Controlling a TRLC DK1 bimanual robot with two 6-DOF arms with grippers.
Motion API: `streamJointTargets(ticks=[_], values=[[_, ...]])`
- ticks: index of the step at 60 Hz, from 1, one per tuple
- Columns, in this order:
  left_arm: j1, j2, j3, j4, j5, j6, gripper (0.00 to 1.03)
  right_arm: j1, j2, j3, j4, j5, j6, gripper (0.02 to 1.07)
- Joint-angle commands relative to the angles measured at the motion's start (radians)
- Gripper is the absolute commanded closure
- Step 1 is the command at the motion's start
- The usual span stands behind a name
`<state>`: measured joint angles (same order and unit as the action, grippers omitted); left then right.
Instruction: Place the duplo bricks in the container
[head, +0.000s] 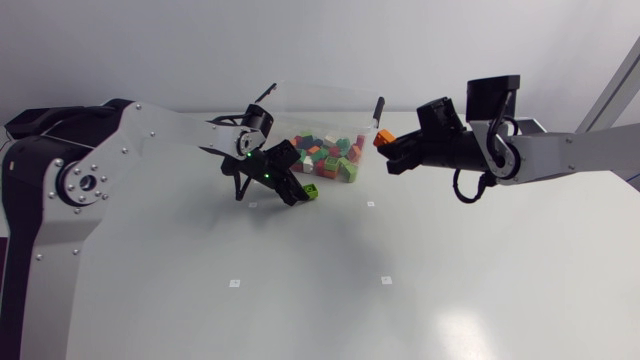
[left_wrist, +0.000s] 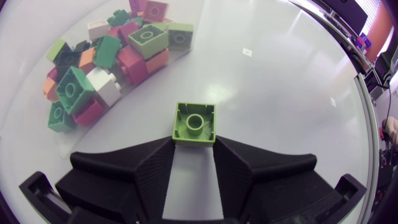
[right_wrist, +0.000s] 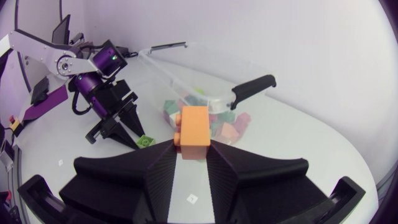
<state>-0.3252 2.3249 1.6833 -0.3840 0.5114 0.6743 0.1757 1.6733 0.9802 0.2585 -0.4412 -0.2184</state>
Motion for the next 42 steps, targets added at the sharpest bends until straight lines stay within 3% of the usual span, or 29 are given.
streamJointTargets(ticks=[1, 42], values=[[0.015, -0.084, -0.059, 0.005, 0.018, 0.019, 0.74, 0.011, 0.003, 0.055, -0.007, 0.009, 0.039, 0.79], [0.058, -0.360, -0.234, 0.007, 0.027, 0.019, 0.74, 0.102, 0.296, 0.483, -0.077, 0.099, 0.108, 0.79]])
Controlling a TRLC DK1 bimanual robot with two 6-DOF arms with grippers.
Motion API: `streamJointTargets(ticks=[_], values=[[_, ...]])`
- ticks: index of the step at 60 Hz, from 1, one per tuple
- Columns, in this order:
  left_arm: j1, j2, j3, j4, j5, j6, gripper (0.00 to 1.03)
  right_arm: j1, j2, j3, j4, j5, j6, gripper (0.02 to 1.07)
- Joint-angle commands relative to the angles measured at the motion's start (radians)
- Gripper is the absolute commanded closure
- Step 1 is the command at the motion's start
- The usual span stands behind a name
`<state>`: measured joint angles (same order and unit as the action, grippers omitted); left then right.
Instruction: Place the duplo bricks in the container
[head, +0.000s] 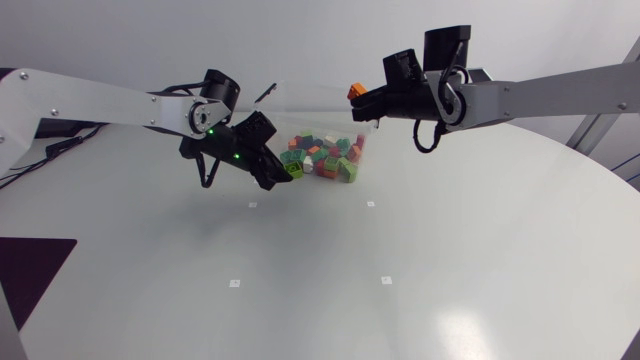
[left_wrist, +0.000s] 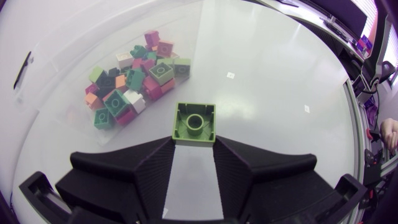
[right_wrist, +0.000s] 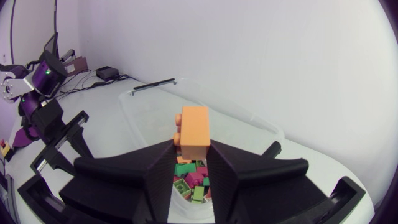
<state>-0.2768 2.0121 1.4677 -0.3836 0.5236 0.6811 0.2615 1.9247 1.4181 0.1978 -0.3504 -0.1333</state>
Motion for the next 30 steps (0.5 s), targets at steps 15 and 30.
streamJointTargets(ticks=[15, 30], values=[[0.027, -0.072, 0.052, 0.003, 0.015, -0.035, 0.74, 0.045, 0.108, 0.124, -0.090, 0.045, 0.023, 0.25], [0.042, -0.072, 0.215, -0.118, 0.009, -0.077, 0.74, 0.044, 0.065, 0.147, -0.156, 0.051, 0.027, 0.06]])
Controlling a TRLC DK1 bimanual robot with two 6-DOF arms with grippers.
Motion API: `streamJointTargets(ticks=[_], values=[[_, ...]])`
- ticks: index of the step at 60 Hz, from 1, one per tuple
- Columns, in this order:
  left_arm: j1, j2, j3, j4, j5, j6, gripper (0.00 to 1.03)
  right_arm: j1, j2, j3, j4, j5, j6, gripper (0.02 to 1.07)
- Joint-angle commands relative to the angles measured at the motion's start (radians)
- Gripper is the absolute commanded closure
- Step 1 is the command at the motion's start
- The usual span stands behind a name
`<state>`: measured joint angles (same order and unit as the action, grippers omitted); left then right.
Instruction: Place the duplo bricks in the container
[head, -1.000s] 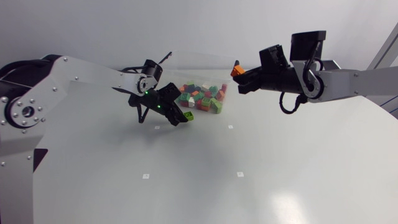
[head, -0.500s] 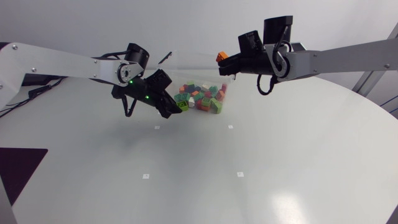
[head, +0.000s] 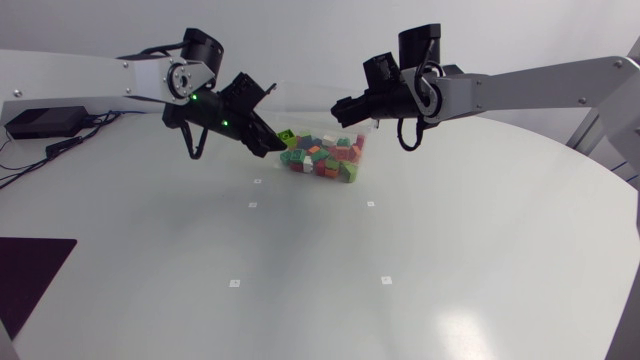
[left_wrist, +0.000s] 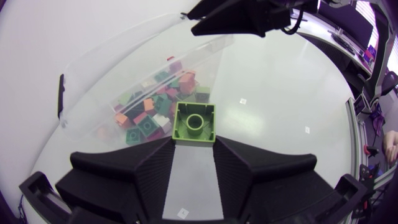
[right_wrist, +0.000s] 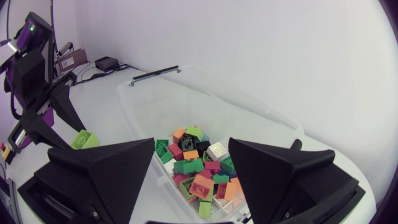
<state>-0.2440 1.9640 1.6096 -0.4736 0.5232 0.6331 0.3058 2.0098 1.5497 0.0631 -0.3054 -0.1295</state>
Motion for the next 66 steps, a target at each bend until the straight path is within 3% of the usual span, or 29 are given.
streamJointTargets(ticks=[1, 13, 36, 45, 48, 51, 52, 53, 66], values=[[0.012, -0.020, 0.092, -0.042, 0.008, -0.029, 0.74, 0.000, -0.031, 0.009, -0.025, 0.006, 0.024, 0.06], [0.022, 0.033, 0.219, -0.077, -0.029, -0.056, 0.74, -0.013, -0.171, -0.117, -0.022, 0.003, 0.024, 0.06], [0.032, 0.355, 0.731, -0.257, -0.051, -0.096, 0.74, -0.054, -0.425, -0.430, -0.032, -0.021, -0.048, 0.06], [0.017, 0.426, 0.823, -0.301, -0.055, -0.110, 0.73, -0.060, -0.493, -0.528, -0.032, -0.021, -0.071, 0.06], [-0.005, 0.427, 0.817, -0.309, -0.088, -0.116, 0.63, -0.062, -0.505, -0.540, -0.039, -0.020, -0.076, 0.06], [-0.024, 0.427, 0.817, -0.307, -0.120, -0.131, 0.20, -0.063, -0.513, -0.545, -0.043, -0.021, -0.078, 0.06], [-0.026, 0.426, 0.816, -0.306, -0.126, -0.131, 0.15, -0.065, -0.514, -0.545, -0.046, -0.021, -0.079, 0.06], [-0.032, 0.424, 0.813, -0.293, -0.144, -0.139, 0.03, -0.065, -0.516, -0.543, -0.051, -0.021, -0.079, 0.06], [-0.061, 0.418, 0.843, -0.277, -0.178, -0.167, 0.03, -0.063, -0.542, -0.562, -0.065, -0.021, -0.079, 0.06]])
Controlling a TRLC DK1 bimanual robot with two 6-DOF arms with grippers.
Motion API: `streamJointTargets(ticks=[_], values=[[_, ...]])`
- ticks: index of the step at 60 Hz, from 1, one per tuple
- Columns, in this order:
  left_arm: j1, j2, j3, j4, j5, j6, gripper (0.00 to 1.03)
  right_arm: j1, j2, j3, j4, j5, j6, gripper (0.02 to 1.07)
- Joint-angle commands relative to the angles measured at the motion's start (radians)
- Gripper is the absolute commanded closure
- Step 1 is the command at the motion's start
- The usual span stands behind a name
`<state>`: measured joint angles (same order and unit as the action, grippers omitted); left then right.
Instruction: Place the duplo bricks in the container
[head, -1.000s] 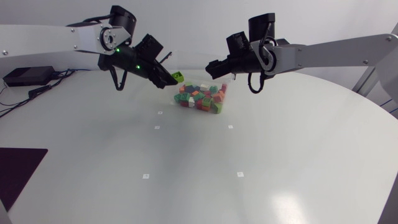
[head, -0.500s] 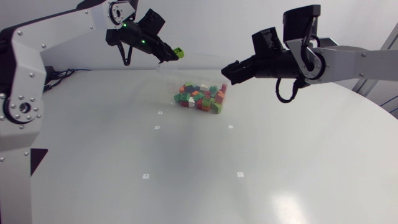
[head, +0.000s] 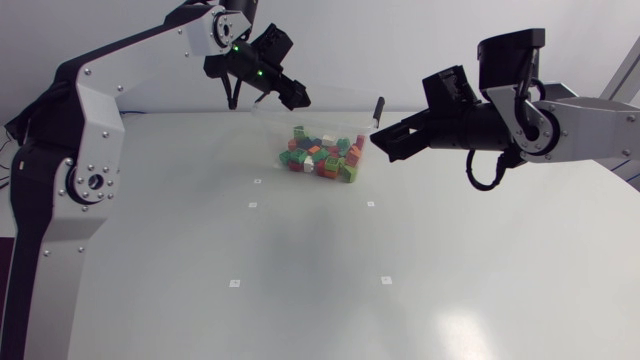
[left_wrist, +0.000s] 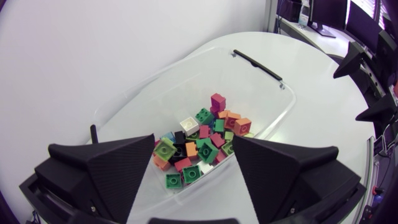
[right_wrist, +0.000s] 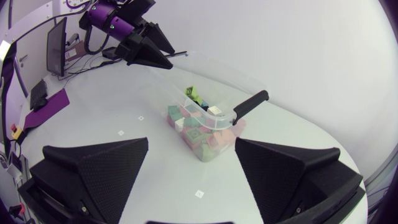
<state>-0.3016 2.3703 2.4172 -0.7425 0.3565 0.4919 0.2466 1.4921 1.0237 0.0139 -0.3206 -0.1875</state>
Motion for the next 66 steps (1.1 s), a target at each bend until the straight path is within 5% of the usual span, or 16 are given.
streamJointTargets(ticks=[1, 10, 34, 66], values=[[-0.004, 0.007, 0.034, -0.014, -0.011, -0.026, 0.03, -0.004, -0.030, -0.039, -0.017, -0.006, -0.021, 0.06], [-0.001, -0.125, -0.102, -0.014, -0.017, -0.035, 0.04, -0.021, -0.092, -0.045, -0.046, -0.005, -0.024, 0.06], [0.064, -0.588, -0.724, 0.292, -0.103, -0.052, 0.04, -0.098, -0.280, -0.171, -0.075, 0.038, -0.038, 0.06], [0.150, -0.994, -1.215, 0.436, -0.248, -0.058, 0.04, -0.253, -0.587, -0.387, -0.089, 0.129, -0.040, 0.06]])
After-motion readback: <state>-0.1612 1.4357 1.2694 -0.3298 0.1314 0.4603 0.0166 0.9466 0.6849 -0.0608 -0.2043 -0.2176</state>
